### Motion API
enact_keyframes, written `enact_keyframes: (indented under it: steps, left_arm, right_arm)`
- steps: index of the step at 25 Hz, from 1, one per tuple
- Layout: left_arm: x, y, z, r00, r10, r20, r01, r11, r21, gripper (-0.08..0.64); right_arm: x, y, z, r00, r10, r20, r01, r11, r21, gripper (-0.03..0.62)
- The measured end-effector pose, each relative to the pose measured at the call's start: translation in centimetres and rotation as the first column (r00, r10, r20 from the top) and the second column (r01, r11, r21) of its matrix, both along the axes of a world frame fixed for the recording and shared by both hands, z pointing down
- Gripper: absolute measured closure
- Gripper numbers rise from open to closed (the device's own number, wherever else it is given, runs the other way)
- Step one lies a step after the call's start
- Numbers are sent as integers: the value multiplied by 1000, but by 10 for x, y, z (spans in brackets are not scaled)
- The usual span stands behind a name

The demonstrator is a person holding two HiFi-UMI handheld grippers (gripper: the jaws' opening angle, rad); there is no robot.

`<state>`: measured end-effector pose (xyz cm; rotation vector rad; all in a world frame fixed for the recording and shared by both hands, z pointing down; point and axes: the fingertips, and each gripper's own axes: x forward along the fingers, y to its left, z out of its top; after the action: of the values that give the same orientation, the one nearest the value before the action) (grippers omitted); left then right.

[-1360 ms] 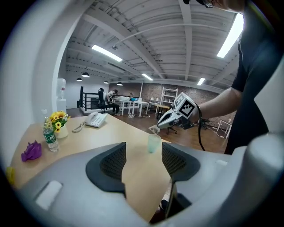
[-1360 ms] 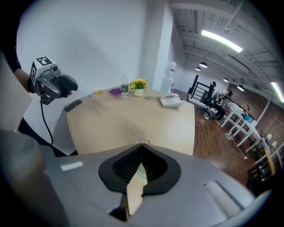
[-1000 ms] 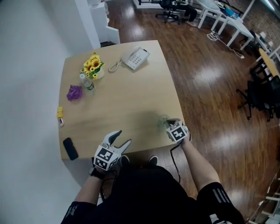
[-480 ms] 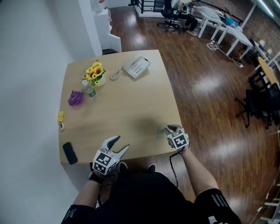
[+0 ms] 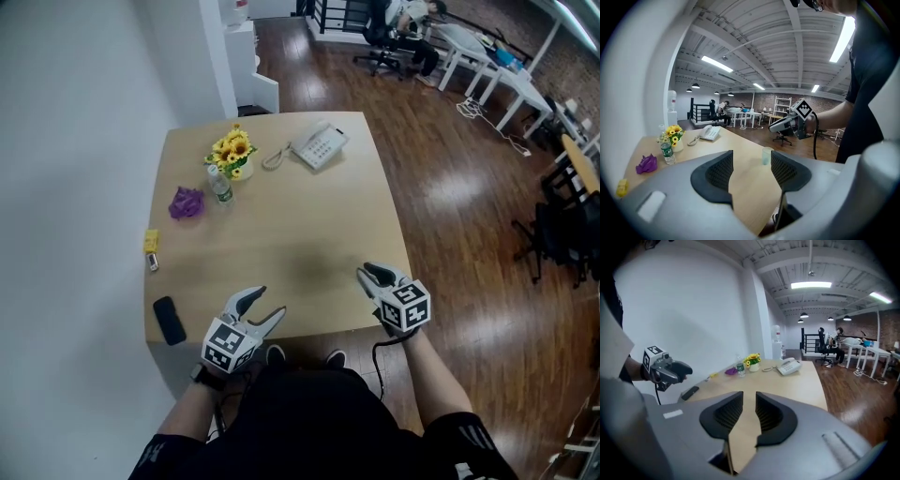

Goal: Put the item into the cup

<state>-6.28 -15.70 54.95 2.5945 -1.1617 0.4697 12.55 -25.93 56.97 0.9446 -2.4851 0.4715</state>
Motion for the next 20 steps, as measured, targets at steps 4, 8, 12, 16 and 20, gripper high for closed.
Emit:
enact_keyframes:
  steps: [4, 8, 12, 16, 20]
  left_arm:
    - [-28, 17, -8, 1000, -1, -10, 1, 1000, 8, 311]
    - [-57, 35, -5, 1000, 4, 10, -4, 1000, 8, 311]
    - [-67, 52, -6, 1000, -22, 11, 22, 1000, 7, 311]
    - [-54, 69, -15, 998, -57, 3, 57, 998, 32, 311]
    - [-26, 95, -21, 995, -95, -30, 96, 995, 31, 311]
  right_arm:
    - [-20, 7, -42, 996, 40, 83, -46, 996, 72, 497]
    - [-47, 34, -68, 995, -9, 101, -4, 992, 127, 497]
    - [-70, 74, -76, 989, -77, 127, 62, 991, 116, 499]
    - [-84, 115, -69, 970, -135, 205, 128, 991, 47, 514]
    - [-83, 154, -72, 943, -195, 270, 194, 981, 32, 574]
